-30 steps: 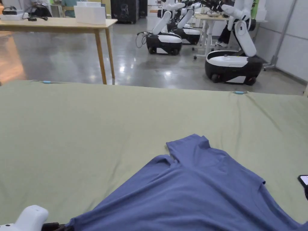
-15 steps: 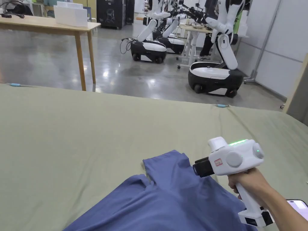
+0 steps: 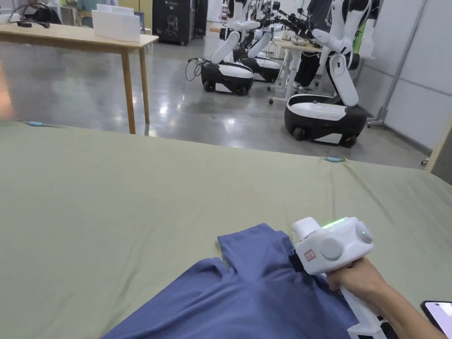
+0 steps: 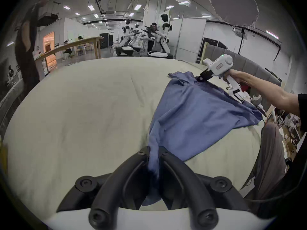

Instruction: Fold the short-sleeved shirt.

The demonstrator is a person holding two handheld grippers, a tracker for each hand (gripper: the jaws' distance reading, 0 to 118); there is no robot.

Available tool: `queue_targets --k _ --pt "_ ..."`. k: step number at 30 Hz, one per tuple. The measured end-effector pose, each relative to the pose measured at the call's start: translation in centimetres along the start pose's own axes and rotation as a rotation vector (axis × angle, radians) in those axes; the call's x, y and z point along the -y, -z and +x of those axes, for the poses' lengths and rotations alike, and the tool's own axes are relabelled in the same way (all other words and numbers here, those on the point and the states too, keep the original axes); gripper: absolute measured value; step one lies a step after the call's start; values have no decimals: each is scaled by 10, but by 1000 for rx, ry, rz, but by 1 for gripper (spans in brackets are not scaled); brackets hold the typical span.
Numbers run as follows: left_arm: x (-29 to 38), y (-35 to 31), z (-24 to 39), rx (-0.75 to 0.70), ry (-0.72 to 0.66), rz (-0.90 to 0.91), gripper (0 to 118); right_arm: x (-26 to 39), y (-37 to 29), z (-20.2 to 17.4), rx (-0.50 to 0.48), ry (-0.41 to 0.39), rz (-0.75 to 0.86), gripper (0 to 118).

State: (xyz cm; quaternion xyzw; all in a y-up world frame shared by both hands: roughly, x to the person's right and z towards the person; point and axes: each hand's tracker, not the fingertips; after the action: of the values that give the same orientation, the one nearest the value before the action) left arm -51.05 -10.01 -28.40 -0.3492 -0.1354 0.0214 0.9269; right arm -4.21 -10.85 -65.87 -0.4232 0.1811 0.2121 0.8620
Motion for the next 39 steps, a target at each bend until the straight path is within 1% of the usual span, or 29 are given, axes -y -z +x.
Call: queue_targets --k 1,2,3,4,5,8,9,10,11,14,18,19,20,21,23,24,25,26,27,28,29,30,31,33,34,36,39 --pt "-2 -1 -1 3 -1 2 7 4 -16 1 -5 41 43 3" --pt "-3 -3 0 1 6 9 7 12 -39 3 -41 88 97 3" --pt "-5 -5 0 -1 14 18 7 23 -63 3 -63 114 141 3" --pt "-7 -7 -1 6 16 25 7 36 -91 3 -64 128 188 3" --pt "-9 -9 -2 14 15 31 7 53 -117 0 -40 143 227 3" --pt "-18 -14 8 23 24 56 7 111 -188 -10 -34 203 291 3" --pt "-20 -14 9 31 27 62 7 127 -206 -12 -42 212 299 3" --pt "-23 -16 11 40 28 66 7 142 -221 -15 -30 227 313 3" --pt "-26 -17 14 47 30 71 7 157 -235 -19 3 244 325 4" --pt "-37 -18 21 55 23 96 7 187 -268 -23 29 250 350 3" --pt "-66 -19 27 60 -32 159 7 185 -293 -8 46 276 411 4" --pt "-80 -20 26 63 -44 178 7 175 -300 -1 30 276 418 4" --pt "-99 -22 24 76 -96 179 7 158 -308 9 26 268 440 4" --pt "-119 -26 23 69 -118 210 7 141 -318 18 46 246 488 4" --pt "-166 -37 23 57 -101 265 7 101 -344 33 123 204 551 4" --pt "-191 -46 24 65 -103 315 7 78 -360 38 154 170 592 4" --pt "-216 -55 24 93 -122 340 7 59 -376 44 188 169 642 4" --pt "-242 -64 23 108 -132 384 7 37 -392 53 189 148 650 4" --pt "-269 -73 26 94 -130 441 7 16 -409 61 202 168 678 4" --pt "-294 -80 28 82 -112 452 7 -3 -422 69 219 181 709 4" --pt "-322 -87 30 66 -96 463 7 -24 -436 77 245 174 743 4" --pt "-348 -92 30 52 -76 502 7 -44 -448 85 279 184 782 3" --pt "-371 -96 31 43 -63 498 7 -62 -456 92 294 176 792 4" --pt "-418 -102 32 -3 -54 524 7 -100 -468 108 310 205 844 4" --pt "-436 -101 31 -33 -51 540 7 -118 -472 113 327 198 874 4" --pt "-467 -101 29 -79 -58 584 7 -149 -476 122 331 237 919 4" --pt "-501 -100 24 -109 -81 637 7 -186 -478 131 315 315 981 3"
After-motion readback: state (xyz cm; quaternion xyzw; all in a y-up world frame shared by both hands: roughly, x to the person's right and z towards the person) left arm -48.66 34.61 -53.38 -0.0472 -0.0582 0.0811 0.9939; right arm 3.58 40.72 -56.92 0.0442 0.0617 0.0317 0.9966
